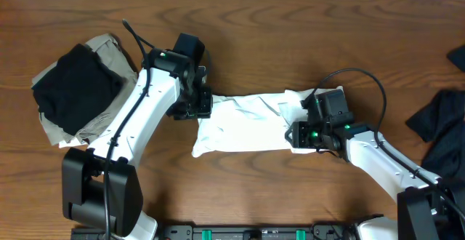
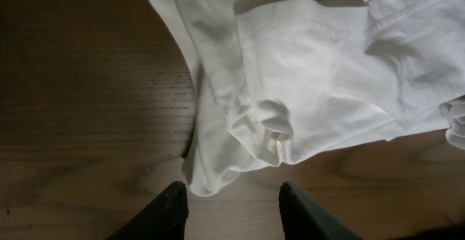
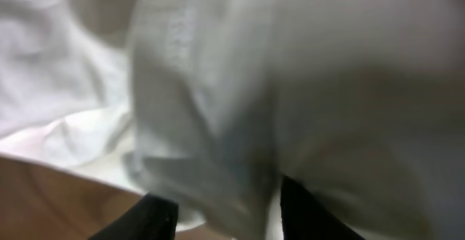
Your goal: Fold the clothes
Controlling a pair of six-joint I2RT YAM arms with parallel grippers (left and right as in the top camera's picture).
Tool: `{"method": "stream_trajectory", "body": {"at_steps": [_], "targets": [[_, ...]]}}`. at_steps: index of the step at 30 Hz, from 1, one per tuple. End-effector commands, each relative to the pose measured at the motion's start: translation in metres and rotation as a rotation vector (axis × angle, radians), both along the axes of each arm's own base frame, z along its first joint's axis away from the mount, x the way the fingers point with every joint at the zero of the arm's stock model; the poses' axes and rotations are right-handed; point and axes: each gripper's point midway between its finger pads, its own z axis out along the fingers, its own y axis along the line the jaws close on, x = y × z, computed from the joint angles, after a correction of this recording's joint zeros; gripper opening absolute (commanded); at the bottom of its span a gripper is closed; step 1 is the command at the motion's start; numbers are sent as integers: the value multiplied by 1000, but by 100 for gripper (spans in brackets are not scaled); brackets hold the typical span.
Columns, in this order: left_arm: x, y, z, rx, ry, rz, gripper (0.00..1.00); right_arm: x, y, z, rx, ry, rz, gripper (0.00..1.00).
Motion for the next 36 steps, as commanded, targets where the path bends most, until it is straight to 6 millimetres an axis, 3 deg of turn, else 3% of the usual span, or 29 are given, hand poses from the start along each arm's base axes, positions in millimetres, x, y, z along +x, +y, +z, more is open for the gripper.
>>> {"method": "stream_trajectory", "body": {"at_steps": [1, 5, 9, 16, 22, 24, 29, 34, 36], "targets": [[3, 0, 5, -6, -10, 6, 44, 1, -3, -5, -23, 8, -45, 43], [3, 0, 5, -6, -10, 6, 44, -2, 36, 17, 172, -61, 169, 50], [3, 0, 5, -6, -10, 6, 44, -5, 53, 31, 288, -81, 237, 60], [3, 0, 5, -6, -10, 6, 44, -1, 57, 37, 310, -112, 251, 63], [2, 0, 5, -5, -9, 6, 44, 21, 51, 50, 300, -197, 219, 61], [1, 1, 5, -3, -3, 6, 51, 35, 40, 62, 278, -237, 176, 61], [-3, 2, 4, 1, 13, 6, 65, 64, -22, 86, 78, -297, -38, 63], [-7, 4, -3, 7, 30, 7, 75, 53, -87, 59, -152, -172, -212, 61], [-6, 3, -8, 5, 25, 8, 78, 44, -103, 45, -209, -107, -248, 61]]}}
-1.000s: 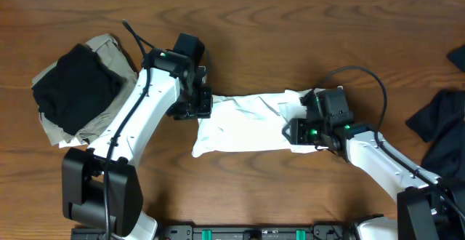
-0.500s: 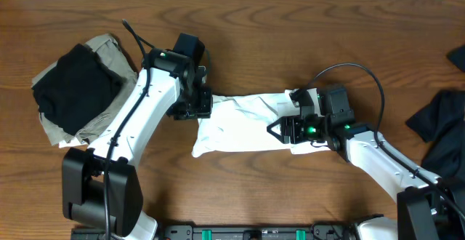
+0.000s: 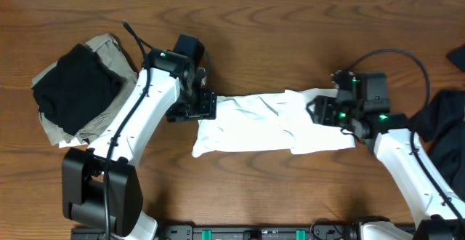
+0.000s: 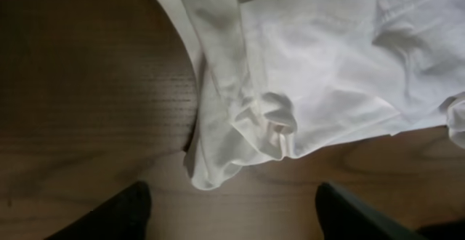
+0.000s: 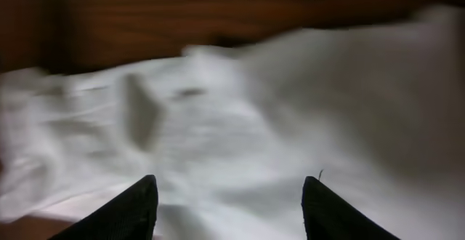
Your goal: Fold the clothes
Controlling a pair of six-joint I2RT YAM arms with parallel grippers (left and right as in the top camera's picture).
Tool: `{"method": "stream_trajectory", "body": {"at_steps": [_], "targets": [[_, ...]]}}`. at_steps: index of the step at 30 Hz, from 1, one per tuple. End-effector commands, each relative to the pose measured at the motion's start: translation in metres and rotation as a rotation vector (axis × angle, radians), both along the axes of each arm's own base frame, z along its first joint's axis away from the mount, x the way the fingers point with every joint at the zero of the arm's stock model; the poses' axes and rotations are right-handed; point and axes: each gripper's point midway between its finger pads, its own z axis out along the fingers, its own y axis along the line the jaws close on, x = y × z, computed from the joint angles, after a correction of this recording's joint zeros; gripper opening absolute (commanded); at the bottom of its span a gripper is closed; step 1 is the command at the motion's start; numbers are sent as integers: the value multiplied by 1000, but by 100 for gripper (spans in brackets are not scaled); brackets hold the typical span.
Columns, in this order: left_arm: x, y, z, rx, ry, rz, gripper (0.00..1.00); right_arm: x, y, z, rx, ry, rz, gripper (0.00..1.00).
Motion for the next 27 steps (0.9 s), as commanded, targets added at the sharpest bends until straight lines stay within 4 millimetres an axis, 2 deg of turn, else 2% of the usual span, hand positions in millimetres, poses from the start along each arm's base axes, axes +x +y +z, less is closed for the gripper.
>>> {"method": "stream_trajectory", "body": {"at_steps": [1, 7, 13, 20, 27], "targets": [[-1, 2, -8, -2, 4, 8, 79, -7, -43, -26, -160, 91, -115, 61], [10, 0, -13, -12, -30, 14, 80, -13, -47, -58, -170, 197, -113, 62], [17, 13, -22, -10, -15, 62, 82, -21, -47, -82, -174, 280, -105, 62], [13, -2, -52, -123, 67, 55, 83, -19, -43, -83, -152, 275, -98, 62], [1, -13, -85, -184, 171, 60, 83, -20, -43, -83, -151, 280, -97, 62]]}}
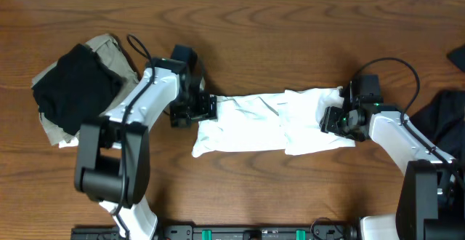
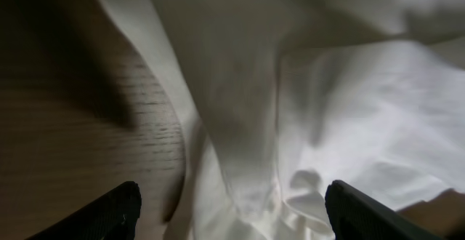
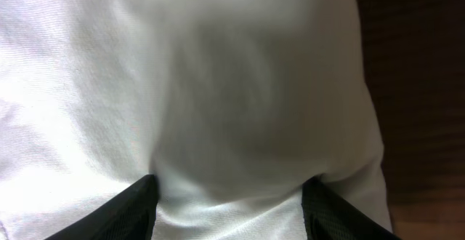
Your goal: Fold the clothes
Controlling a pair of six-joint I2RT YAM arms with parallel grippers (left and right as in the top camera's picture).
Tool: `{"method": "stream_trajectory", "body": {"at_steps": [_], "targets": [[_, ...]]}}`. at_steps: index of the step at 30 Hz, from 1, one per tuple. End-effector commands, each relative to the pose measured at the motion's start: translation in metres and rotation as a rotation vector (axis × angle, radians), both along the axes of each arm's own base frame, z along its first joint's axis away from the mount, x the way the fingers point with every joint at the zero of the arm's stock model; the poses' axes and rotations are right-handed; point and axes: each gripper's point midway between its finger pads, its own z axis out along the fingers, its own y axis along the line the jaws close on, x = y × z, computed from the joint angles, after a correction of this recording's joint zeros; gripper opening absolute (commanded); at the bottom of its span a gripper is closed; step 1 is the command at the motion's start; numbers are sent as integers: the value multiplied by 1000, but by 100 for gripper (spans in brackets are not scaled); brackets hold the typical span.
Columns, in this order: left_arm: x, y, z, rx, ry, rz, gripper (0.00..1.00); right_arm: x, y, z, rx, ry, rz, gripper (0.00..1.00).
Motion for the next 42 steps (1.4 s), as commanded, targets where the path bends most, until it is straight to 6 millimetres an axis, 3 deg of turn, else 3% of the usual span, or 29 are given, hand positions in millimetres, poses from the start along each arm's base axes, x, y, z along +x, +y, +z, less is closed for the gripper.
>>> {"method": "stream_trajectory", "body": {"at_steps": [1, 8, 13, 15, 16, 20, 24, 27, 32, 36, 42], "targets": [[-10, -9, -13, -60, 63, -9, 83, -4, 0, -9, 3, 28, 9, 62], [-17, -12, -27, -80, 99, -5, 78, -4, 0, -9, 6, 28, 10, 62], [-14, -24, -22, -156, 92, -3, 45, -4, 2, -9, 10, 26, 14, 62], [-14, -24, -22, -155, 92, -3, 15, -4, 3, -9, 10, 27, 16, 63], [-14, -23, -22, -155, 92, -2, 7, -4, 3, -9, 10, 28, 16, 63], [-14, -6, -23, -98, 97, 17, 6, -3, 4, -8, 18, 24, 18, 63], [-8, 41, -16, 81, 74, 57, 6, 6, 5, 2, 24, -6, 19, 66], [5, 66, 3, 113, 11, 118, 6, 18, 5, 25, 24, -60, 20, 67], [28, 90, 43, 95, -141, 174, 6, 35, 2, 65, 19, -151, 12, 70], [38, 93, 75, 81, -246, 189, 6, 33, -2, 72, 19, -151, 1, 70], [34, 52, 111, 3, -349, 95, 6, 23, -2, 68, 19, -104, 1, 69]]}}
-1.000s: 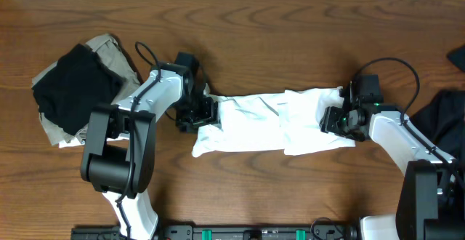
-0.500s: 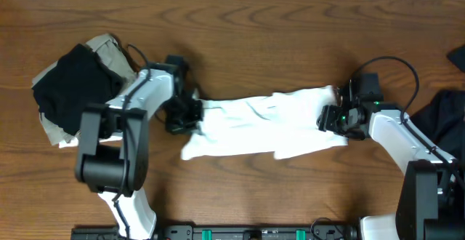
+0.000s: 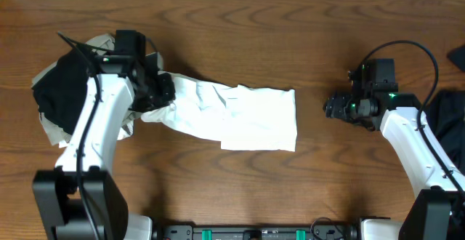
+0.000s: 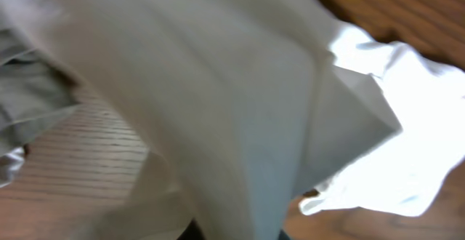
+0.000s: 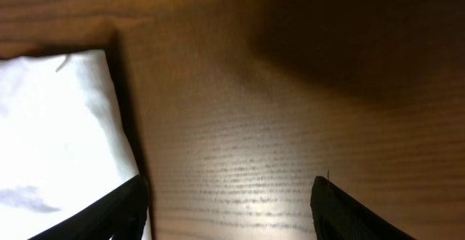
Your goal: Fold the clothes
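A white garment (image 3: 232, 116) lies as a long folded strip across the middle of the table. My left gripper (image 3: 156, 94) is shut on its left end, beside the clothes pile. In the left wrist view the white cloth (image 4: 218, 109) fills the frame and hides the left gripper (image 4: 232, 233). My right gripper (image 3: 334, 108) stands open over bare wood, a short way right of the garment's right edge. In the right wrist view the right gripper (image 5: 229, 211) has wide-apart fingers (image 5: 349, 211), and the white garment (image 5: 58, 124) shows at the left.
A pile of black and beige clothes (image 3: 73, 87) sits at the far left, touching the white garment's left end. A dark garment (image 3: 447, 124) lies at the right edge. The wooden table (image 3: 290, 36) stretches behind and in front.
My left gripper was open at the garment's left end; now it is shut on that end and further left, by the pile. The garment has shifted left. My right gripper is off the cloth.
At first my right gripper was over the garment's right part and the left stood at its left end. Then the garment lay longer, with both grippers open at its ends. Now the left holds the left end and the strip lies further left.
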Controlling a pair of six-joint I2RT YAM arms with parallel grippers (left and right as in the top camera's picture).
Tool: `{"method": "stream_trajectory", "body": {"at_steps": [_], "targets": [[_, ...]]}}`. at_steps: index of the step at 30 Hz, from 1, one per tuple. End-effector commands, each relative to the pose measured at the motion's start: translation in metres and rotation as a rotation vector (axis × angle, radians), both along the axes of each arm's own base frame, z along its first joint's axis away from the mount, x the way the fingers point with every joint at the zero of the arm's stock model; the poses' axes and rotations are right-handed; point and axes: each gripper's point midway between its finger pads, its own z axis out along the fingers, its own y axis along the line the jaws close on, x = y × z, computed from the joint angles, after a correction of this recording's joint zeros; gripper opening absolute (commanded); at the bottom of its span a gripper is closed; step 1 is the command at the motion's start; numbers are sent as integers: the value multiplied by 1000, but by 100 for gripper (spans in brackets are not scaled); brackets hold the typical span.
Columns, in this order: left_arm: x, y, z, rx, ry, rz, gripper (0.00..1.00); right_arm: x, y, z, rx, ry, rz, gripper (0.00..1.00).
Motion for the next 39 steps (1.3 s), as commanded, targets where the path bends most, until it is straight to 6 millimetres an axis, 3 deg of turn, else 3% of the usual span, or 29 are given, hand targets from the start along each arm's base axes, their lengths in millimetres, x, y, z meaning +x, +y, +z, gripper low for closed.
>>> {"method": "stream_trajectory", "body": {"at_steps": [1, 10, 15, 27, 39], "targets": [[-2, -31, 21, -22, -63, -99, 6, -1, -3, 1, -6, 6, 2, 69], [-30, -138, 26, -66, -105, -338, 6, -12, -3, -3, -6, 52, 2, 69], [-39, -184, 35, -117, -169, -403, 7, -16, -3, -4, -5, 70, 2, 68], [-45, -244, 25, -154, -226, -458, 9, -23, -3, -6, 0, 101, -16, 68], [-39, -282, 3, -206, -227, -427, 9, -25, -3, -6, 10, 116, -51, 67]]}}
